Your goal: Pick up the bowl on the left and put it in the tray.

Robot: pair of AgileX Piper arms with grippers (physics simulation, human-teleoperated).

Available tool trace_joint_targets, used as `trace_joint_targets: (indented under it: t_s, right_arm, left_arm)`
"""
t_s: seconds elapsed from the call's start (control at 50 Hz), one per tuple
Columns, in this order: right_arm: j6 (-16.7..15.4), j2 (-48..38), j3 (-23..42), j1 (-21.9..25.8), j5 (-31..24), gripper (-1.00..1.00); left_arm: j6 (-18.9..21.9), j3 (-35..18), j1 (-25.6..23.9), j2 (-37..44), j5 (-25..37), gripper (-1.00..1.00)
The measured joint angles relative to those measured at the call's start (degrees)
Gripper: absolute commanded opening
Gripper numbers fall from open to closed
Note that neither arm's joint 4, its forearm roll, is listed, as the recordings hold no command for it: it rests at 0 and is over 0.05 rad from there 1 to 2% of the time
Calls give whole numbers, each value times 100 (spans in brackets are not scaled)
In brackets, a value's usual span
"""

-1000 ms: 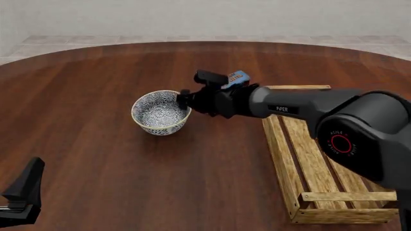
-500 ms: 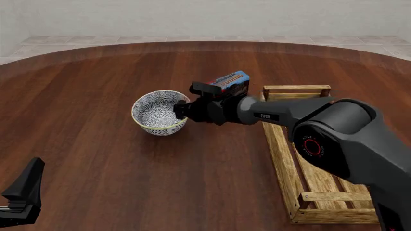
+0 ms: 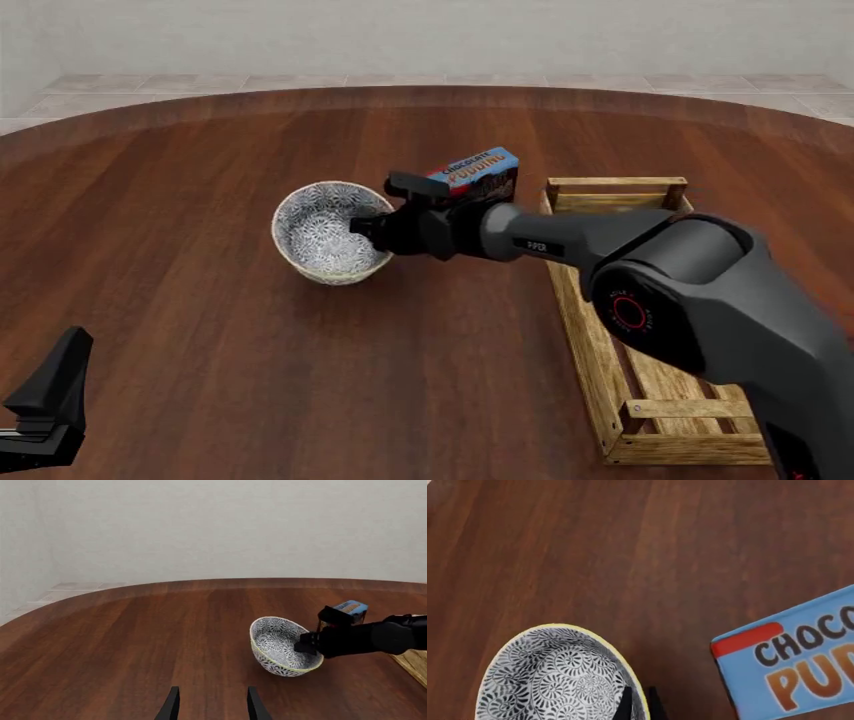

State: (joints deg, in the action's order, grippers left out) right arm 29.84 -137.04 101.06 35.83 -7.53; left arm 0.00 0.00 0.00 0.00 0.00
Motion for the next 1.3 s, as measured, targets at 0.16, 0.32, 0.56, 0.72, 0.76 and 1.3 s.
trace_joint_targets:
  t_s: [0.16, 0.32, 0.56, 0.72, 0.76, 1.3]
  right_arm:
    - [-23, 46, -6, 56, 28, -100]
    - [-21, 180, -241, 133, 121, -100]
    - [-239, 511, -763, 220, 279, -100]
    - [-591, 670, -935, 95, 297, -100]
    - [-657, 708, -979, 74, 307, -100]
    - [-1387, 1375, -1667, -56, 520, -100]
  left_arm:
    - [0, 0, 0, 0, 0, 100]
    - [0, 0, 0, 0, 0, 100]
    - [0, 0, 0, 0, 0, 100]
    - [0, 0, 0, 0, 0, 100]
    - [0, 0, 0, 0, 0, 100]
    - [0, 0, 0, 0, 0, 100]
